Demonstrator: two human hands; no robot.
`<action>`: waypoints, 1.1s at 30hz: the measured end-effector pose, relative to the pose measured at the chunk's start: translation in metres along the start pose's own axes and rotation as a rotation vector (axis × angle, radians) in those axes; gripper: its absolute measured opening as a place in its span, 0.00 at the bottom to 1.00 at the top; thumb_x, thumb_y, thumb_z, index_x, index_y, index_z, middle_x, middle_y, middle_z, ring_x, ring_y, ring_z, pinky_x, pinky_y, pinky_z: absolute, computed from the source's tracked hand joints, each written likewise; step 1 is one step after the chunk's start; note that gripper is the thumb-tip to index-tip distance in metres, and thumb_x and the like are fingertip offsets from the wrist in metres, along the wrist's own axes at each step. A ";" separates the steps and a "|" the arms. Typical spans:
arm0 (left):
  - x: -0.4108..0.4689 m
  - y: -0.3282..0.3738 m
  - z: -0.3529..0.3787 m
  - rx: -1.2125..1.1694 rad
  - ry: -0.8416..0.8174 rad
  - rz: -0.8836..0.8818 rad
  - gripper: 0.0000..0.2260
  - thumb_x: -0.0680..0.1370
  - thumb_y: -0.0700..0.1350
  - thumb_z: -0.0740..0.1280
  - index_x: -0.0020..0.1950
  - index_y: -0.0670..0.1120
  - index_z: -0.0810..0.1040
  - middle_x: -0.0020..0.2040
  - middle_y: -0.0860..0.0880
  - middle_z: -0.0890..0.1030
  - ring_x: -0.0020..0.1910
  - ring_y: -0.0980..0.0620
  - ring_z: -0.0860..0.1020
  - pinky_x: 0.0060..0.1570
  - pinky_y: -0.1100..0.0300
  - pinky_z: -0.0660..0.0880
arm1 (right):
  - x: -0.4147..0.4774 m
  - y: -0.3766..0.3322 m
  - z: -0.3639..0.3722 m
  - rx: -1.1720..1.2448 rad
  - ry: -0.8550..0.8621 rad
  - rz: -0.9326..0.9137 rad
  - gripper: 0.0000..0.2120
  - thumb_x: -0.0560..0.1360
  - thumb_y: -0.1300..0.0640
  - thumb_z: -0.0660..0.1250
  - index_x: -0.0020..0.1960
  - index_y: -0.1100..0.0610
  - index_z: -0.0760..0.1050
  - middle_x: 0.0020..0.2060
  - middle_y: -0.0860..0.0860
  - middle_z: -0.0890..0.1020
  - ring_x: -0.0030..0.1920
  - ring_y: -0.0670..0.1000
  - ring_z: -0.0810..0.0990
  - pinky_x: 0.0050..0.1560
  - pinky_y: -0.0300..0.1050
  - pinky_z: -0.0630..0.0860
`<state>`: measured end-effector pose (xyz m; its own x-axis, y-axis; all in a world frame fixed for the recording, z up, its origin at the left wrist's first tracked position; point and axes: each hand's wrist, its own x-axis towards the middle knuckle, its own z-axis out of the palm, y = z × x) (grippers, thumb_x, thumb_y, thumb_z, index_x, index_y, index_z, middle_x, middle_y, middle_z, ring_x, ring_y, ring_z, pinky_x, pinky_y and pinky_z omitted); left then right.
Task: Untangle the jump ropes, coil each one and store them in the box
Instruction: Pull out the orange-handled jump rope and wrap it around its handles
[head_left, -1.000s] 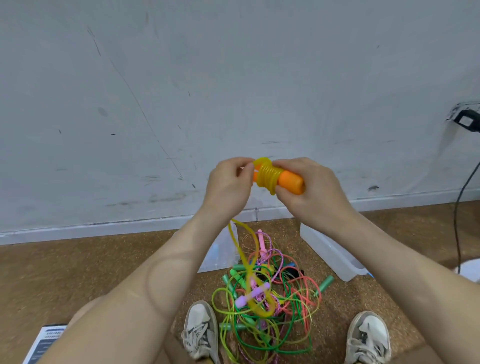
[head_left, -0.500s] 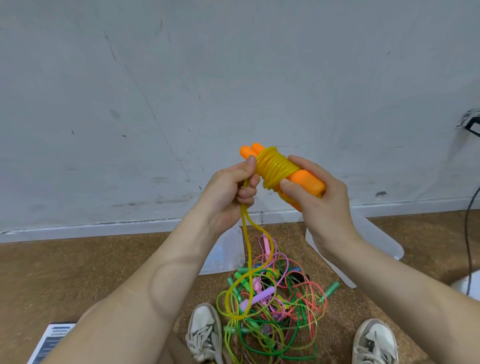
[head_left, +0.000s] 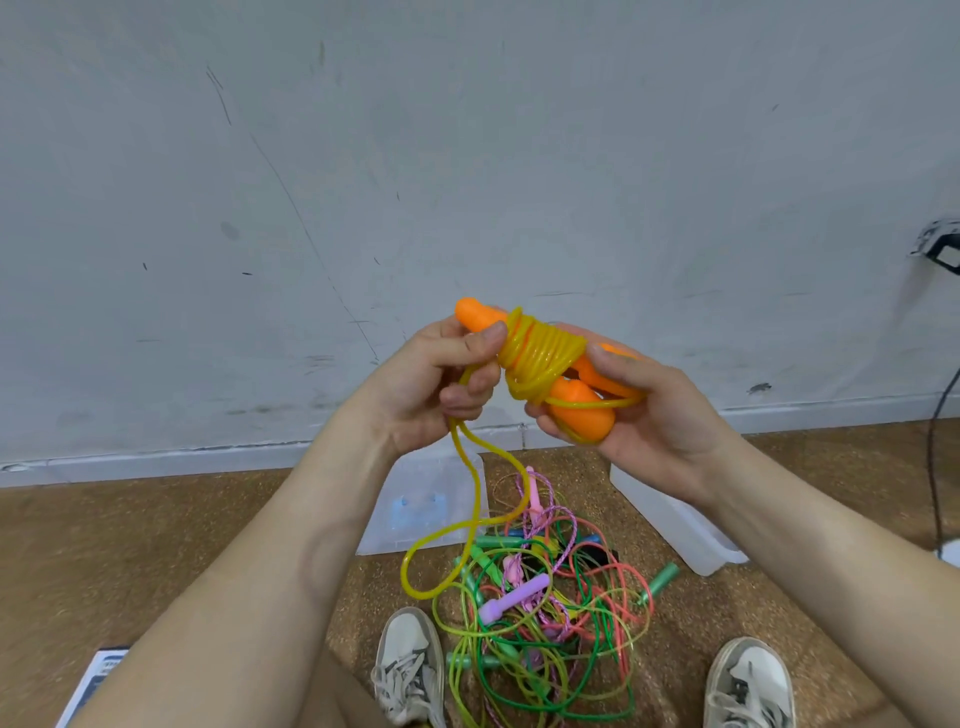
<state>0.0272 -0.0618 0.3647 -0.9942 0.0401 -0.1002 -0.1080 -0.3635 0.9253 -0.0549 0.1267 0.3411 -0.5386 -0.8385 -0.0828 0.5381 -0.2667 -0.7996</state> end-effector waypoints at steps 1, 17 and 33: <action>-0.001 0.002 -0.001 0.046 -0.006 -0.017 0.16 0.70 0.43 0.73 0.57 0.46 0.76 0.23 0.51 0.69 0.17 0.60 0.61 0.20 0.68 0.52 | 0.000 0.000 -0.002 -0.022 -0.021 0.025 0.38 0.59 0.51 0.80 0.66 0.58 0.74 0.55 0.62 0.81 0.47 0.64 0.82 0.52 0.54 0.79; 0.010 -0.011 0.030 -0.084 0.299 -0.006 0.10 0.76 0.48 0.67 0.39 0.47 0.70 0.26 0.51 0.70 0.20 0.60 0.61 0.18 0.70 0.57 | 0.018 0.013 0.013 -2.078 0.443 -0.544 0.34 0.63 0.54 0.75 0.66 0.62 0.70 0.49 0.57 0.79 0.49 0.61 0.80 0.45 0.54 0.73; -0.007 0.011 0.012 0.598 0.199 0.154 0.17 0.74 0.57 0.69 0.30 0.50 0.73 0.24 0.49 0.67 0.24 0.54 0.62 0.25 0.65 0.59 | 0.005 -0.017 0.009 -0.487 -0.211 0.105 0.25 0.58 0.59 0.74 0.53 0.66 0.75 0.43 0.61 0.83 0.44 0.57 0.83 0.46 0.50 0.80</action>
<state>0.0331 -0.0550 0.3801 -0.9855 -0.1654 0.0374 -0.0021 0.2321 0.9727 -0.0608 0.1223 0.3597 -0.3289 -0.9395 -0.0953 0.1920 0.0323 -0.9809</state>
